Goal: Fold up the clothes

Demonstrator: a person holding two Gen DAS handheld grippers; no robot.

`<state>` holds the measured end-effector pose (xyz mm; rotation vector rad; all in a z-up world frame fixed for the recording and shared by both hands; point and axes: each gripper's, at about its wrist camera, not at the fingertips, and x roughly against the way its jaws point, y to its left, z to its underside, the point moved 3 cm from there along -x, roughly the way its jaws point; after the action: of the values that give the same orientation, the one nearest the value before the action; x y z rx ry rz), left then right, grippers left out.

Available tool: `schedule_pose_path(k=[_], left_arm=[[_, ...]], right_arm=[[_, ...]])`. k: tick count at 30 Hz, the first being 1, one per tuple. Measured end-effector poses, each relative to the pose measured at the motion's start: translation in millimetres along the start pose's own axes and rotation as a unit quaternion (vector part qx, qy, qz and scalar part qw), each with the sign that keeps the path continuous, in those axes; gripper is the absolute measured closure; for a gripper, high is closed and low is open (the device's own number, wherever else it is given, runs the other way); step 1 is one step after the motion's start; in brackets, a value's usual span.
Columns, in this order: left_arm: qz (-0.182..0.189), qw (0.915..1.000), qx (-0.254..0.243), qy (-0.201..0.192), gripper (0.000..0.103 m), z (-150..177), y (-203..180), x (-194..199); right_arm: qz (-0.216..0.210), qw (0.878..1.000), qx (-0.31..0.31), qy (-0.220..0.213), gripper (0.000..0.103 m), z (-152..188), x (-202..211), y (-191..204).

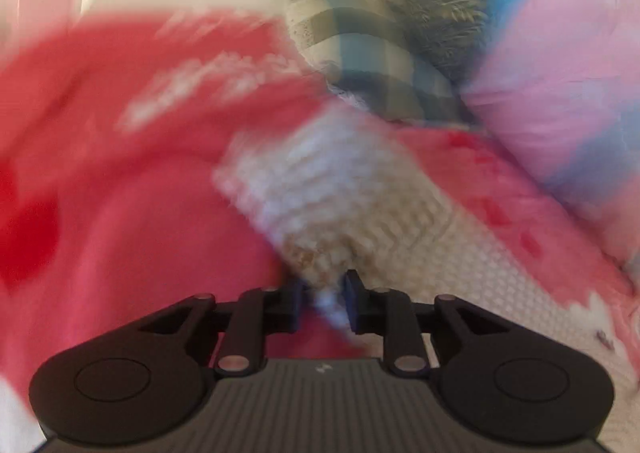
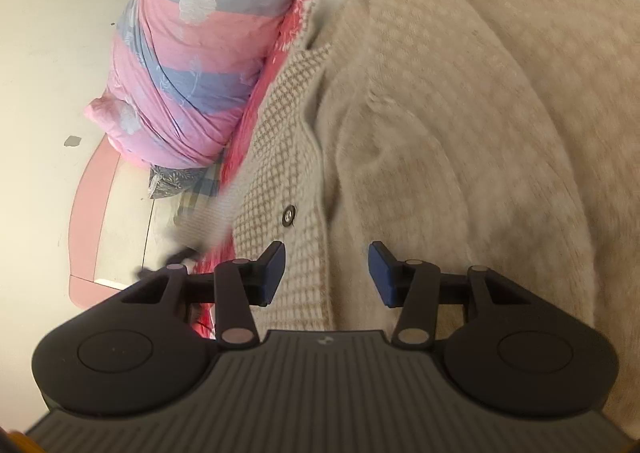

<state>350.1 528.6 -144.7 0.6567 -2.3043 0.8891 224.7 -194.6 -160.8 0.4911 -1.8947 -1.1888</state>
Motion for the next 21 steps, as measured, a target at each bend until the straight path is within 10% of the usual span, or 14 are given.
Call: schedule_pose_path(k=[4,8,13,17,21], left_arm=[[0.008,0.9959,0.087,-0.025,0.071,-9.8,25.1,27.4],[-0.014,0.9985,0.028,-0.045,0.056,-15.4,17.7,79.8],[0.072,0.9941,-0.08,0.009,0.048,39.6,-11.7,160.1],[0.14,0.9696,-0.196,0.044,0.043,126.3,-44.6,228.2],[0.211,0.9275,-0.308,0.02,0.037,219.4,-76.2,292.9]], right_arm=[[0.008,1.0,0.024,-0.005,0.054,6.0,12.2,8.8],[0.016,0.998,0.063,-0.019,0.054,12.3,23.9,21.1],[0.01,0.994,0.11,-0.019,0.054,26.9,33.5,37.3],[0.027,0.987,0.156,-0.015,0.054,43.6,38.5,49.4],[0.069,0.973,0.22,-0.024,0.054,65.2,50.7,57.0]])
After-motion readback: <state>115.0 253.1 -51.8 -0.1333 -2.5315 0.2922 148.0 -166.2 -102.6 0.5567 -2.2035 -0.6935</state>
